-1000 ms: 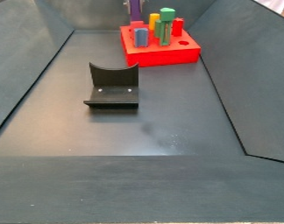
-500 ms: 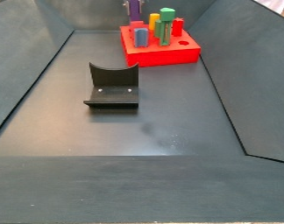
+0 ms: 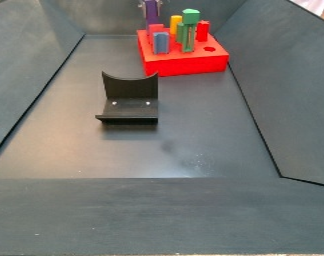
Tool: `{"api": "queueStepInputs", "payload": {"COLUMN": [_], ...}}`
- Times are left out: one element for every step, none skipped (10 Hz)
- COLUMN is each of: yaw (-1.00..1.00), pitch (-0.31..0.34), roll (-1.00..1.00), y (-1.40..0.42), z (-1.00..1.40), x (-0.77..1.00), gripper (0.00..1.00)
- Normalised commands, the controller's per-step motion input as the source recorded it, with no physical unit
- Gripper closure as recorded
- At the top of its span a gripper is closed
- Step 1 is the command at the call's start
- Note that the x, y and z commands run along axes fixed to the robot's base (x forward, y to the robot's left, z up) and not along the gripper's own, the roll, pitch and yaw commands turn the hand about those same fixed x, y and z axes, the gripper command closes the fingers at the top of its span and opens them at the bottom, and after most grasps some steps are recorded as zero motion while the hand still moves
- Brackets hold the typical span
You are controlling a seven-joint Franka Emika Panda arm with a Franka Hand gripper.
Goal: Pick up the rectangle object. Move up. Move to above the board. Insert the rectangle object.
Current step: Insert the rectangle object.
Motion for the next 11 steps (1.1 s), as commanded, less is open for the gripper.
{"api": "queueStepInputs", "payload": {"yaw": [-0.11, -0.18, -0.19, -0.22, -0.33, -0.55, -1.0, -1.0, -1.0, -1.0, -1.0], "pitch": [0.0, 0.0, 0.0, -0.019, -0.019, -0.039, -0.041, 0.0, 0.0, -0.006, -0.017], "roll": [0.03, 0.03, 0.05, 0.12, 0.36, 0.26, 0.11, 0.12, 0.07, 0.03, 0.03], "y": [0.11, 0.05, 0.0, 0.0, -0.19, -0.24, -0.01, 0.0, 0.0, 0.0, 0.0], "z": [-0.09, -0.06, -0.11, -0.3, -0.64, -0.82, -0.85, -0.82, -0.89, -0.93, -0.91], "x": [-0.04, -0.05, -0.08, 0.0, 0.0, 0.17, 0.01, 0.01, 0.0, 0.0, 0.0], "gripper": [1.0, 1.0, 1.0, 1.0, 1.0, 1.0, 1.0, 1.0, 1.0, 1.0, 1.0]}}
